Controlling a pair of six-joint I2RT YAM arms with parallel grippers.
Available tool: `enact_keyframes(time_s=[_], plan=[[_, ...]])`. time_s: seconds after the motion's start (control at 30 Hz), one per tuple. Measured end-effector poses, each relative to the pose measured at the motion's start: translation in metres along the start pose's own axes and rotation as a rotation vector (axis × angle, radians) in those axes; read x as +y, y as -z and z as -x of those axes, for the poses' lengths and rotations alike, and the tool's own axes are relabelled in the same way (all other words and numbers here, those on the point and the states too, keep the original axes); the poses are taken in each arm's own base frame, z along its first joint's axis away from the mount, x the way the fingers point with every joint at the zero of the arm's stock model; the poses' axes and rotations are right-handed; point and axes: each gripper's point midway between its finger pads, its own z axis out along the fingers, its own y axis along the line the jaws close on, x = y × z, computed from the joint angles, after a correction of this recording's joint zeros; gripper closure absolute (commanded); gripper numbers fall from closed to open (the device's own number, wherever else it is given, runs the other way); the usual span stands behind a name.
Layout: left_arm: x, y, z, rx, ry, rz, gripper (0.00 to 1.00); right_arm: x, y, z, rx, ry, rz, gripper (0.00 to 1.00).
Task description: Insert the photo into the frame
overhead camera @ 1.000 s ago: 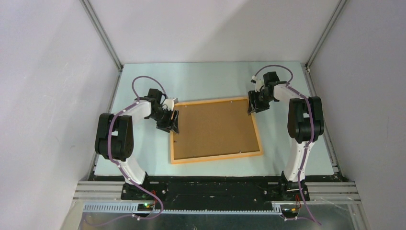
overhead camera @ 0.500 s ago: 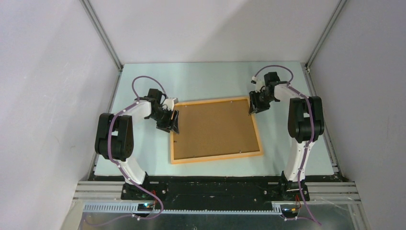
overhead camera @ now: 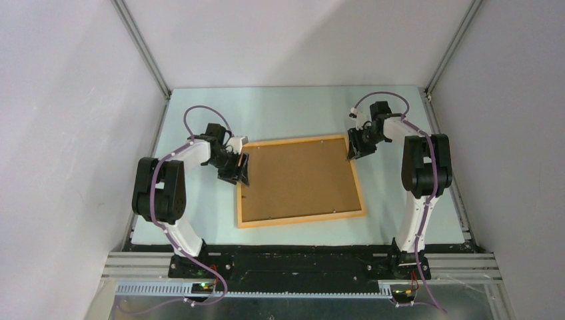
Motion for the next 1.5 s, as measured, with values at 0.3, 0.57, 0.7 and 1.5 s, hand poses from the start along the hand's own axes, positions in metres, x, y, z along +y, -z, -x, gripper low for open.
enact_keyframes(time_s=[0.3, 0.57, 0.7, 1.5], plan=[[0.0, 0.0, 0.0, 0.0, 0.0, 0.0, 0.38, -0.001, 0.003, -0.002, -0.002, -0.01, 0.03, 0.47], [0.0, 0.0, 0.0, 0.0, 0.0, 0.0, 0.38, -0.004, 0.008, -0.002, -0.014, -0.098, 0.053, 0.46], [0.0, 0.0, 0.0, 0.0, 0.0, 0.0, 0.37, -0.002, 0.005, -0.001, -0.011, -0.125, 0.051, 0.47], [0.0, 0.0, 0.0, 0.001, 0.0, 0.0, 0.38, 0.005, -0.005, 0.006, 0.0, -0.101, -0.019, 0.54]])
